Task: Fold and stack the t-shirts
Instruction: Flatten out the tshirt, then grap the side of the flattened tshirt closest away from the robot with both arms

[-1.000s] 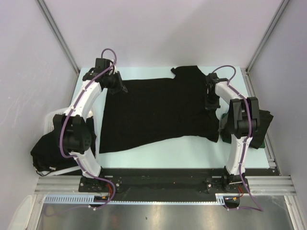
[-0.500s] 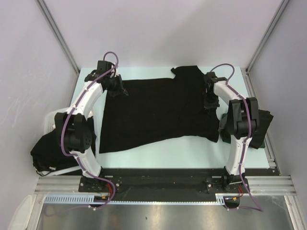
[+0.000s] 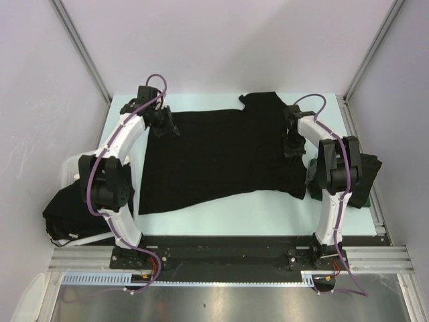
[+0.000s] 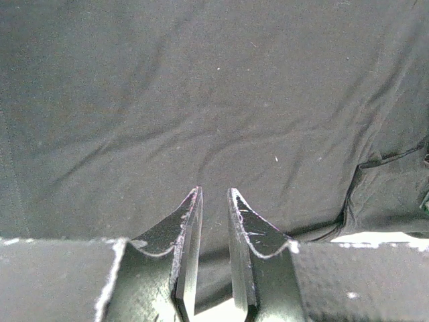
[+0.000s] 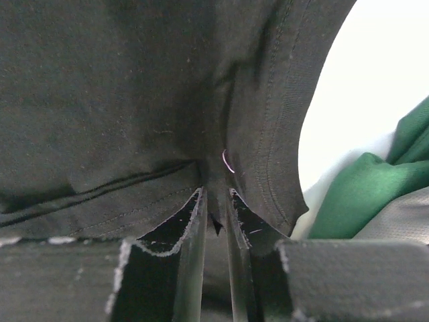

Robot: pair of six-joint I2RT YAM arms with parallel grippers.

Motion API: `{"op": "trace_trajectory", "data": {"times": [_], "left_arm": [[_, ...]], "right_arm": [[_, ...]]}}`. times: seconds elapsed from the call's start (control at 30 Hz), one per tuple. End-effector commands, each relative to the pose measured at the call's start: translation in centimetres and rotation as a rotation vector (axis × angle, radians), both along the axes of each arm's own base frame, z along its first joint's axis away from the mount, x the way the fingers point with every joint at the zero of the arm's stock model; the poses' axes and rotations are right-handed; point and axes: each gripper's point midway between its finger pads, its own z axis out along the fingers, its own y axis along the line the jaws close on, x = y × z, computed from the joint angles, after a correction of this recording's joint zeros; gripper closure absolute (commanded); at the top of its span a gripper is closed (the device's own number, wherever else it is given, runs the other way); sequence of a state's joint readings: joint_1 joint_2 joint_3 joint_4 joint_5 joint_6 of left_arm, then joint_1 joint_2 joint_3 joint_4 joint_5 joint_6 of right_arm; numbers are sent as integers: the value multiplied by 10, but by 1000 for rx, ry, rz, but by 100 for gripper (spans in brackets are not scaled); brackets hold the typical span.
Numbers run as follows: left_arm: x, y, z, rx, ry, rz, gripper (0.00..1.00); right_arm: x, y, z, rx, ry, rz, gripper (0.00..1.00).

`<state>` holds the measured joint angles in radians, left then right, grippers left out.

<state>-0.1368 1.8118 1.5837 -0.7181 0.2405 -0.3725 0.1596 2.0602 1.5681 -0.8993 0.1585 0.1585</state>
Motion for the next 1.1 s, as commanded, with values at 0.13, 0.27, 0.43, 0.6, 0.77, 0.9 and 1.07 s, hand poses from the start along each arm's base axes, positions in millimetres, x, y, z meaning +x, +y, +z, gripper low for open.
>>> {"op": "trace_trajectory", "data": {"times": [0.13, 0.27, 0.43, 0.6, 0.77, 0.9, 1.07], "left_arm": [[4, -8, 8, -4, -36, -42, 73], [2, -9, 11, -4, -41, -43, 73], [1, -9, 15, -2, -51, -44, 73], [-1, -8, 17, -1, -56, -42, 73], [-4, -7, 18, 0, -59, -44, 73], [-7, -7, 17, 1, -52, -44, 73], [-7, -8, 21, -2, -60, -43, 73]], "right_arm": [[-6, 8, 21, 70, -31, -31, 76], [-8, 12, 24, 97, -32, -37, 75], [-11, 11, 20, 96, -23, -34, 82], [-11, 13, 18, 100, -17, -26, 91], [-11, 14, 14, 90, -9, -23, 80], [-10, 16, 8, 100, -1, -23, 78], [-10, 18, 1, 105, 11, -22, 78]]}}
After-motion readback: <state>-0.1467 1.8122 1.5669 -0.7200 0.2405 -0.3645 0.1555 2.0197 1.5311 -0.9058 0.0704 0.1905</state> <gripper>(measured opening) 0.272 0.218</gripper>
